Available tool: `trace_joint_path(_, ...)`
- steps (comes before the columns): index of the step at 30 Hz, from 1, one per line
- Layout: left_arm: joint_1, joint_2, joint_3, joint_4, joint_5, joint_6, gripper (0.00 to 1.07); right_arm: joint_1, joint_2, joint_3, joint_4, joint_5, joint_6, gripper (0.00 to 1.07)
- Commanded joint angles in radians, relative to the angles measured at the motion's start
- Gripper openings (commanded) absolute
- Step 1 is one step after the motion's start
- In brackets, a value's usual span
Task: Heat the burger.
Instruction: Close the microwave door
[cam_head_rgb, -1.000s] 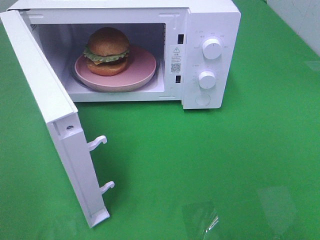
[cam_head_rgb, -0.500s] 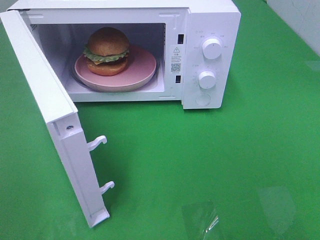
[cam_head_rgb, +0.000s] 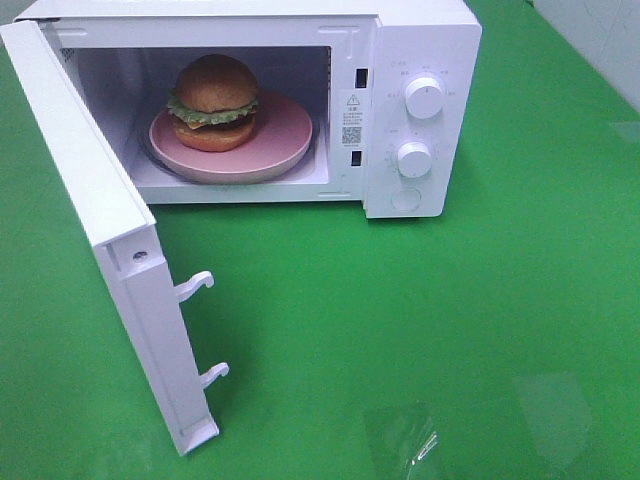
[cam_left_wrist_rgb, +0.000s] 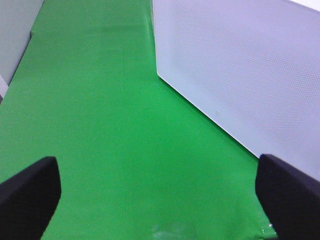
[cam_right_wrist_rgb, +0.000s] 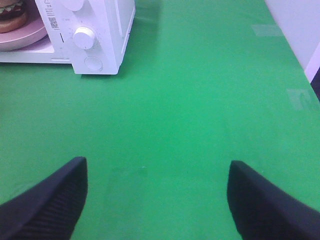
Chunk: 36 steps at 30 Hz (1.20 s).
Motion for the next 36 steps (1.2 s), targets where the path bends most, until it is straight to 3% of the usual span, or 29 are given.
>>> trace_joint_path(1, -0.004, -0.017, 0.004, -0.003, -0.015, -0.003, 0.98, -0.006, -0.023, 0.002, 0.005, -0.012, -0.016, 0.76)
trace_joint_path(36, -0.004, -0.018, 0.004, -0.004, -0.015, -0.003, 0.98, -0.006, -0.023, 0.002, 0.005, -0.012, -0.016, 0.76)
